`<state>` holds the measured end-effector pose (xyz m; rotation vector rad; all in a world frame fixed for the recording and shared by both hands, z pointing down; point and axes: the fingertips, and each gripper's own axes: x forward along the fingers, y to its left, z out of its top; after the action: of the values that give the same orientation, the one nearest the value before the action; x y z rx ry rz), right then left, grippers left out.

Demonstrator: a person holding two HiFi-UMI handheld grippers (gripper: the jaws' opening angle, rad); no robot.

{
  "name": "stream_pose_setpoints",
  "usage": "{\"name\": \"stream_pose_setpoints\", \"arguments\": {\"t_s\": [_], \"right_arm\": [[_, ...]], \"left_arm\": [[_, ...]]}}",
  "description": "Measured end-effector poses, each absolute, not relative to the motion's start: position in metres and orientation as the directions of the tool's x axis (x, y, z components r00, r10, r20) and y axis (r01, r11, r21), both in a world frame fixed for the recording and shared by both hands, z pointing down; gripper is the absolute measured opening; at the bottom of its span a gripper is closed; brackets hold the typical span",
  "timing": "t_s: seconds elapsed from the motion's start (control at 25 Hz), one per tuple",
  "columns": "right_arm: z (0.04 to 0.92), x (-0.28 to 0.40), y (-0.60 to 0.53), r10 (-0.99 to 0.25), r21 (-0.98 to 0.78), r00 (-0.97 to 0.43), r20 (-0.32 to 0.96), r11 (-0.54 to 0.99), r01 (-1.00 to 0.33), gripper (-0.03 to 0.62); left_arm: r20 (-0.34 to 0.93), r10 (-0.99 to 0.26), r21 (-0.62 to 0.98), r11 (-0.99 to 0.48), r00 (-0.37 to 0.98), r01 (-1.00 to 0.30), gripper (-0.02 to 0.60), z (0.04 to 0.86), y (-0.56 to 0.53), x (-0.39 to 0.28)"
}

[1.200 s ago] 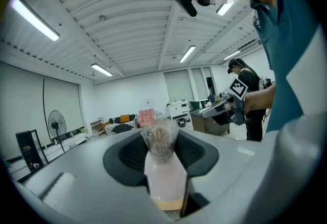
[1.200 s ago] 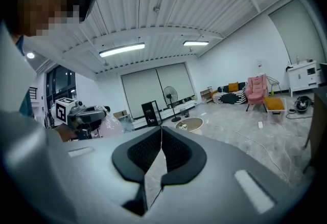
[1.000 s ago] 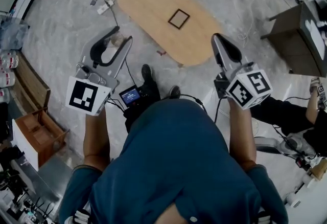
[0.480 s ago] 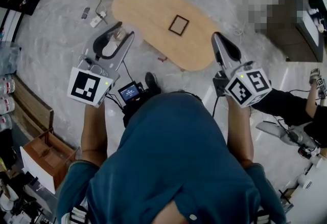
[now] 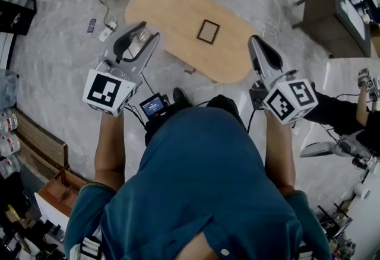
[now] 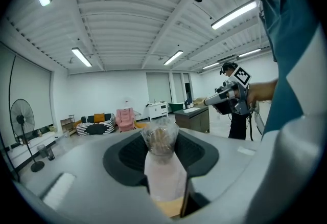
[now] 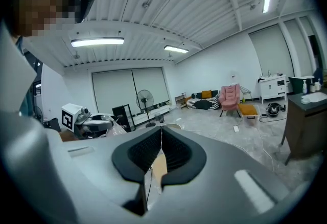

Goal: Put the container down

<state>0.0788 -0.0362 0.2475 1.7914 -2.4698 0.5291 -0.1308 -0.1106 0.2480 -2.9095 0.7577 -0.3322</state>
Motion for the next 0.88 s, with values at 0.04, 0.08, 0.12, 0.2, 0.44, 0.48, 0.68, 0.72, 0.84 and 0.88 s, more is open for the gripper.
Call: {"name": "stream_pose_setpoints", "arguments": {"t_s": [0.04,0.08,0.12,0.2,0.44,0.48,0.68,0.72,0.84,0.88], "right_arm": [[0.248,0.078,-0.037,-0.915,-0.247,-0.325,0.238,0.267,-0.932,0.011],[0.249,0.077,-0.04,-0.915,-0.248,-0.322,0.243,0.262,-0.933,0.011],[0.251,0.076,-0.043,-0.914,-0.251,-0.319,0.25,0.257,-0.933,0.011],[0.258,0.075,-0.051,-0.912,-0.259,-0.314,0.264,0.247,-0.934,0.011],[0.28,0.086,-0.074,-0.902,-0.291,-0.314,0.298,0.227,-0.929,0.011],[0.284,0.087,-0.08,-0.898,-0.297,-0.319,0.303,0.229,-0.927,0.011],[0.295,0.083,-0.116,-0.878,-0.316,-0.355,0.32,0.254,-0.914,0.011],[0.296,0.084,-0.124,-0.876,-0.318,-0.361,0.32,0.259,-0.912,0.011],[0.302,0.088,-0.142,-0.866,-0.326,-0.377,0.329,0.27,-0.906,0.011],[0.305,0.089,-0.147,-0.861,-0.328,-0.382,0.337,0.273,-0.905,0.011]], "left_arm": [[0.185,-0.486,-0.162,-0.872,0.854,-0.462,0.143,0.25,-0.114,-0.13],[0.19,-0.481,-0.156,-0.875,0.856,-0.458,0.143,0.253,-0.119,-0.131],[0.195,-0.477,-0.151,-0.878,0.857,-0.454,0.143,0.256,-0.125,-0.131],[0.209,-0.47,-0.14,-0.882,0.858,-0.45,0.143,0.264,-0.135,-0.131],[0.261,-0.458,-0.108,-0.888,0.849,-0.446,0.143,0.292,-0.161,-0.122],[0.268,-0.458,-0.104,-0.888,0.848,-0.447,0.143,0.296,-0.166,-0.12],[0.294,-0.467,-0.074,-0.881,0.834,-0.467,0.143,0.318,-0.199,-0.116],[0.3,-0.47,-0.071,-0.879,0.83,-0.471,0.143,0.323,-0.206,-0.115],[0.323,-0.472,-0.059,-0.875,0.82,-0.48,0.143,0.34,-0.223,-0.108],[0.33,-0.472,-0.052,-0.874,0.817,-0.484,0.143,0.346,-0.229,-0.105]]}}
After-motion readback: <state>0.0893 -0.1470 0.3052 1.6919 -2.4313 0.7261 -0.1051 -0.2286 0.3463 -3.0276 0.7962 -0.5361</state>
